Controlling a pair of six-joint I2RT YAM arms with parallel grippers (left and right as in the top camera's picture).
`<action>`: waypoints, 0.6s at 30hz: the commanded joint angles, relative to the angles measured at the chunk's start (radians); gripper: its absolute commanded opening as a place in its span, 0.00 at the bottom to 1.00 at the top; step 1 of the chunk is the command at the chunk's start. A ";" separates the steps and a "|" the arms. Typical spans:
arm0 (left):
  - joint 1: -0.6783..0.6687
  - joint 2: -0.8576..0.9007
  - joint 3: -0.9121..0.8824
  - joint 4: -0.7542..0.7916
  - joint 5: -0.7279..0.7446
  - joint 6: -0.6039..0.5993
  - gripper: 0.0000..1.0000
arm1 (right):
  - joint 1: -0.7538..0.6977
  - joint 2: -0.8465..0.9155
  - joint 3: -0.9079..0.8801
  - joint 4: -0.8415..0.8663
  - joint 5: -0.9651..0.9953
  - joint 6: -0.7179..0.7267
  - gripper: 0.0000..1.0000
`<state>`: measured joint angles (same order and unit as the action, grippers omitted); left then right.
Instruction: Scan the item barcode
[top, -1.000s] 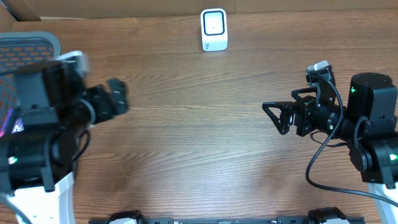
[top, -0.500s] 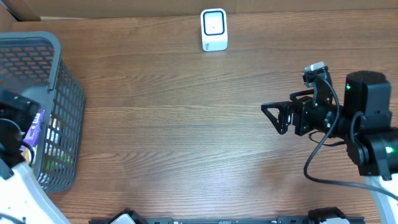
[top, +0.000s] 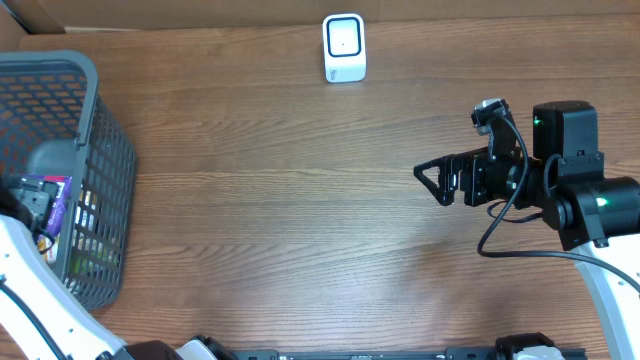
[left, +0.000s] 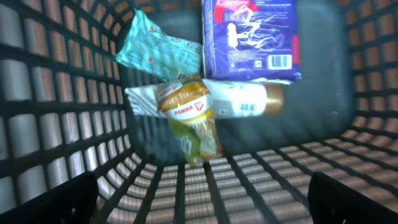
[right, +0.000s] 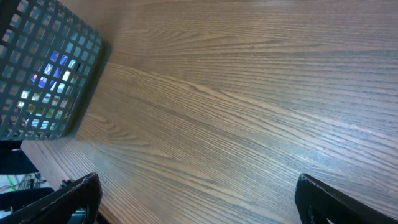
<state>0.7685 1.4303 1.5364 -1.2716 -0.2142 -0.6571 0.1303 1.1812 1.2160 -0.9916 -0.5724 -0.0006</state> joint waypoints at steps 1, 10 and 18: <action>0.007 0.006 -0.106 0.069 -0.006 -0.022 1.00 | -0.006 -0.005 0.029 0.001 -0.006 -0.008 1.00; 0.008 0.076 -0.234 0.226 0.001 0.022 1.00 | -0.006 -0.005 0.029 0.002 -0.005 -0.008 1.00; 0.008 0.216 -0.234 0.246 -0.051 0.021 0.99 | -0.006 -0.005 0.029 0.001 -0.005 -0.008 1.00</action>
<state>0.7742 1.5944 1.3159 -1.0363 -0.2226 -0.6510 0.1303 1.1812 1.2160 -0.9924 -0.5728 -0.0002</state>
